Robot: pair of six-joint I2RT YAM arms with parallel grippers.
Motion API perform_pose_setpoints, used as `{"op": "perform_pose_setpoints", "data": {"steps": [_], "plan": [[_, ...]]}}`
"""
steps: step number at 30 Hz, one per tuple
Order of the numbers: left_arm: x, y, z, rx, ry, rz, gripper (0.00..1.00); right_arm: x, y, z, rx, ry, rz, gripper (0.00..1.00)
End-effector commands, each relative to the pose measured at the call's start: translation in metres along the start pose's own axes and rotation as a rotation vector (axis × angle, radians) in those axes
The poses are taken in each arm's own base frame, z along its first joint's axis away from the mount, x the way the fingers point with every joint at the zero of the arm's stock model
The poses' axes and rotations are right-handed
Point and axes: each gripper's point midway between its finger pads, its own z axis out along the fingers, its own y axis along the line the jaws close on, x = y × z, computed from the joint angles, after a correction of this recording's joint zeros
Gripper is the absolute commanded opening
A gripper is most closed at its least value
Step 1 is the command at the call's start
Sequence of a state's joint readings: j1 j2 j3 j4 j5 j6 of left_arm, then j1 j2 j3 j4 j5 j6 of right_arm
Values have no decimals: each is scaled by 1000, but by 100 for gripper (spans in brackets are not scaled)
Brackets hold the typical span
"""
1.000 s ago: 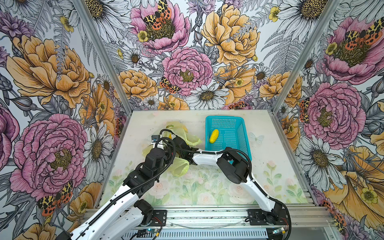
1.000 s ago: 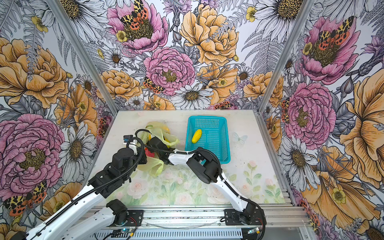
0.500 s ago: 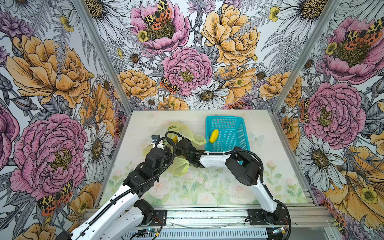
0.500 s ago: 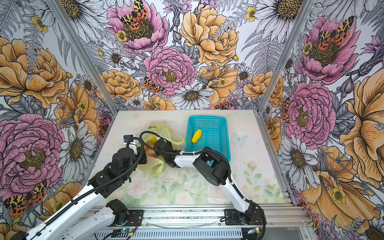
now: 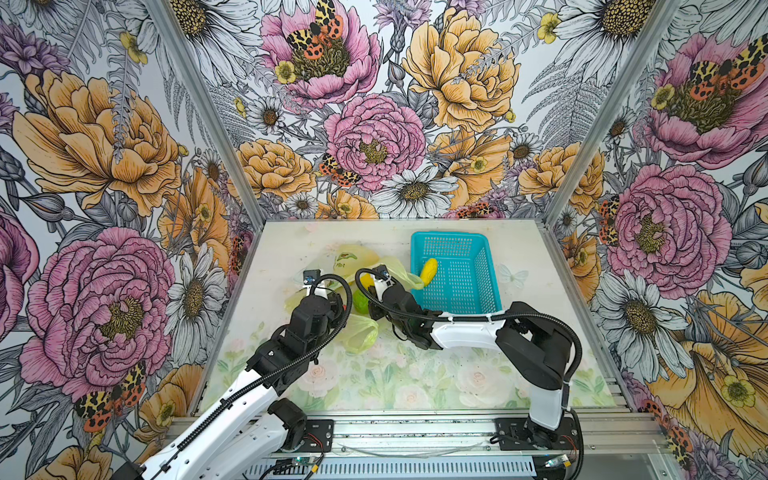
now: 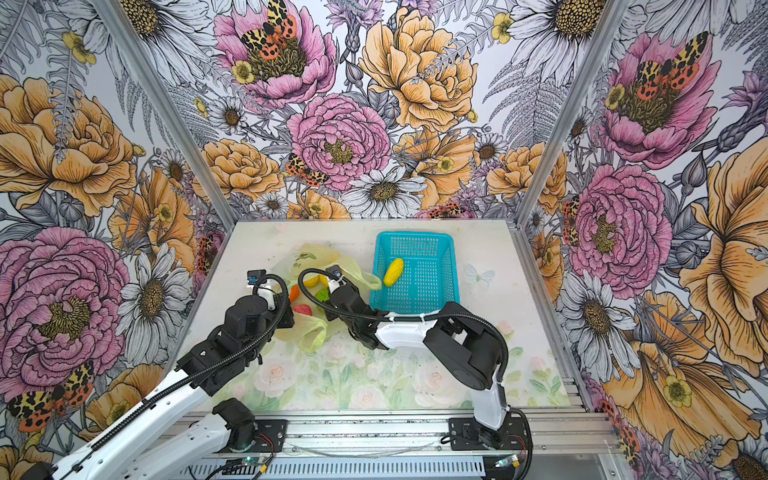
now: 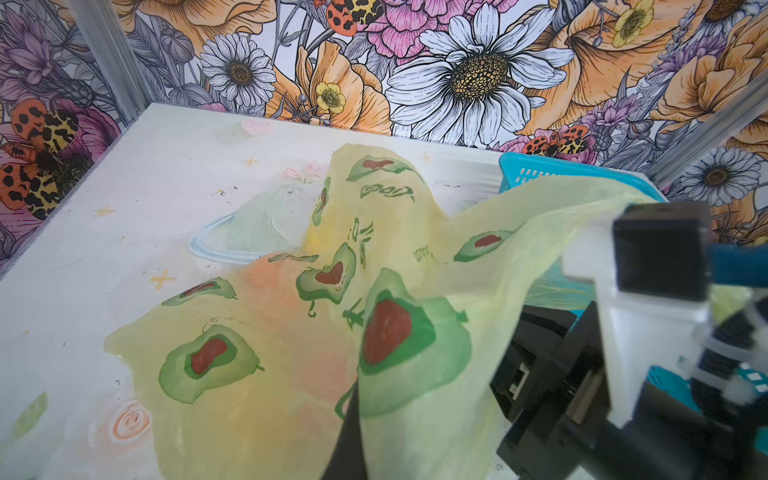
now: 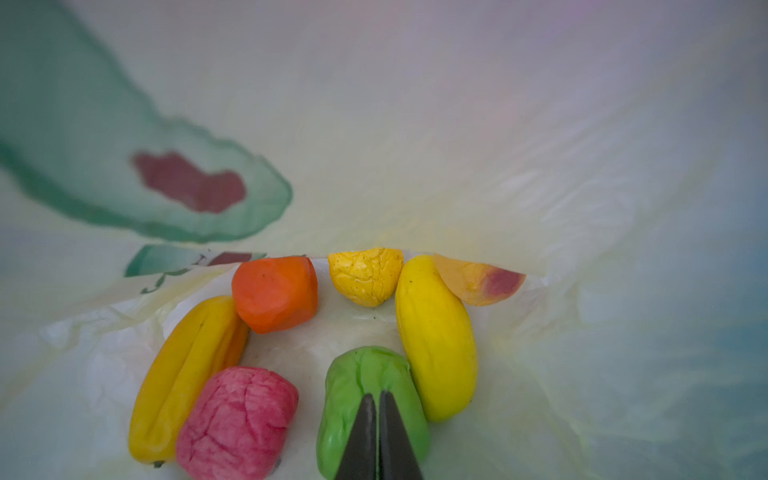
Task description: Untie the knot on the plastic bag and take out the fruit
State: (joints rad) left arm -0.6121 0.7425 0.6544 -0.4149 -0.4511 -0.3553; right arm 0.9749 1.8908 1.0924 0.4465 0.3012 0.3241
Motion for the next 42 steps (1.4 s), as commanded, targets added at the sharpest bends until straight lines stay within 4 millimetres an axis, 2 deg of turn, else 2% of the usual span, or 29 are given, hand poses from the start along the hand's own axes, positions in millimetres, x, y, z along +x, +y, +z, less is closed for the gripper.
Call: {"op": "perform_pose_setpoints", "data": {"steps": [1, 4, 7, 9, 13, 16, 22, 30, 32, 34, 37, 42], "plan": [[-12, -2, -2, 4, -27, -5, 0, -27, 11, -19, -55, -93, 15, 9], [-12, -3, -3, 5, -28, -6, 0, -19, 13, -11, -49, -87, 2, 24], [-12, -3, -3, 6, -27, -7, 0, -1, 10, 12, -10, -42, 9, 51], [-13, -2, -3, 7, -30, -7, 0, 13, 9, 27, 10, -12, 8, 65], [-14, -3, -5, 12, -32, -9, 0, 35, 6, 55, 71, 58, -6, 80], [-13, -4, -5, 16, -31, -9, 0, 51, 2, 71, 108, 89, -25, 84], [-14, -3, -6, 17, -33, -10, 0, 70, -5, 90, 167, 143, -50, 82], [-14, -5, -7, 24, -34, -10, 0, 89, -10, 86, 175, 173, -52, 80], [-14, -5, -7, 26, -33, -11, 0, 89, -10, 84, 174, 171, -60, 72], [-14, -5, -7, 26, -32, -10, 0, 86, -10, 82, 172, 168, -64, 58], [-14, -4, -7, 21, -34, -9, 0, 76, -7, 76, 155, 157, -60, 43], [-14, -2, -6, 11, -36, -10, 0, 45, 1, 48, 98, 104, -37, 30]]}}
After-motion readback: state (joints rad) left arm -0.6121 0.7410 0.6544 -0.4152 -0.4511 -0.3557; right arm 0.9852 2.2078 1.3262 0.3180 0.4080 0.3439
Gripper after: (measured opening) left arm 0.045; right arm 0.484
